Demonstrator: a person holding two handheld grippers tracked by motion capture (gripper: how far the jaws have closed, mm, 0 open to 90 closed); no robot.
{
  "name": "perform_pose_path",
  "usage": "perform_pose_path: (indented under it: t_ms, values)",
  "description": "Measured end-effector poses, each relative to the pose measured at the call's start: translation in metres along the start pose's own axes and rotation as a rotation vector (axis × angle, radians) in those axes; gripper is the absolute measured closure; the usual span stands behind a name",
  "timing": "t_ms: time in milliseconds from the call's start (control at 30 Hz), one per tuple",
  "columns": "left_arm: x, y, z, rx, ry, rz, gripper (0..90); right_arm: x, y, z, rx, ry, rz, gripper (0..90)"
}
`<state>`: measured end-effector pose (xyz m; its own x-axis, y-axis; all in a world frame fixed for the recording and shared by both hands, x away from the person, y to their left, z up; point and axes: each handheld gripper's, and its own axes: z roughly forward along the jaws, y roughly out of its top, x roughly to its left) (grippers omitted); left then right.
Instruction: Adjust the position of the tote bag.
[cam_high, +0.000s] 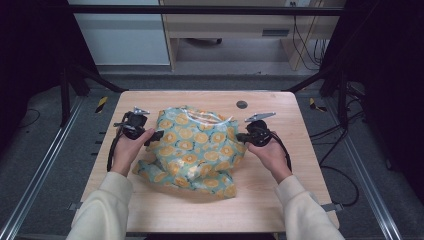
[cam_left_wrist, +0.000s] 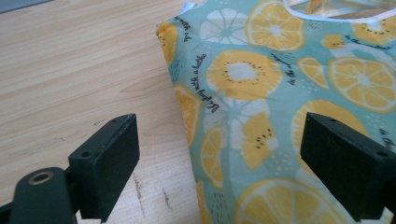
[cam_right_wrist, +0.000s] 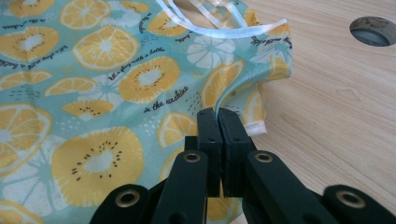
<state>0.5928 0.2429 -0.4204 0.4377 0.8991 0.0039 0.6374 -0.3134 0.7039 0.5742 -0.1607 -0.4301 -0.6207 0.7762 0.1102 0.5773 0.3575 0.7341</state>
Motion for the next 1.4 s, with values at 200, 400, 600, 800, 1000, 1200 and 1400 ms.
perform_pose_path:
  t_ms: [200,400,600,800,1000,1200,1400]
  values:
    - [0.012,-0.005,0.015,0.037,-0.053,-0.051,9.3,0.000,0.000,0.002,0.003,-0.003,-0.008,88.9]
    - [0.010,-0.007,0.019,0.063,-0.082,-0.055,9.3,-0.001,-0.001,0.003,0.008,-0.008,-0.006,88.9]
    - [-0.001,-0.011,0.030,0.121,-0.112,-0.040,9.3,-0.002,-0.001,0.002,0.008,-0.010,-0.012,88.9]
    - [-0.004,-0.013,0.034,0.136,-0.128,-0.052,15.8,-0.004,-0.001,0.000,0.005,-0.013,-0.011,88.9]
    - [-0.005,-0.014,0.036,0.153,-0.116,-0.060,34.5,-0.007,-0.002,-0.001,0.006,-0.019,-0.003,88.8]
    - [-0.011,-0.013,0.033,0.131,-0.116,-0.042,68.2,-0.008,-0.002,-0.001,0.004,-0.020,-0.002,88.8]
    - [-0.012,-0.012,0.031,0.116,-0.120,-0.025,87.9,-0.008,-0.002,-0.002,0.000,-0.020,-0.003,88.9]
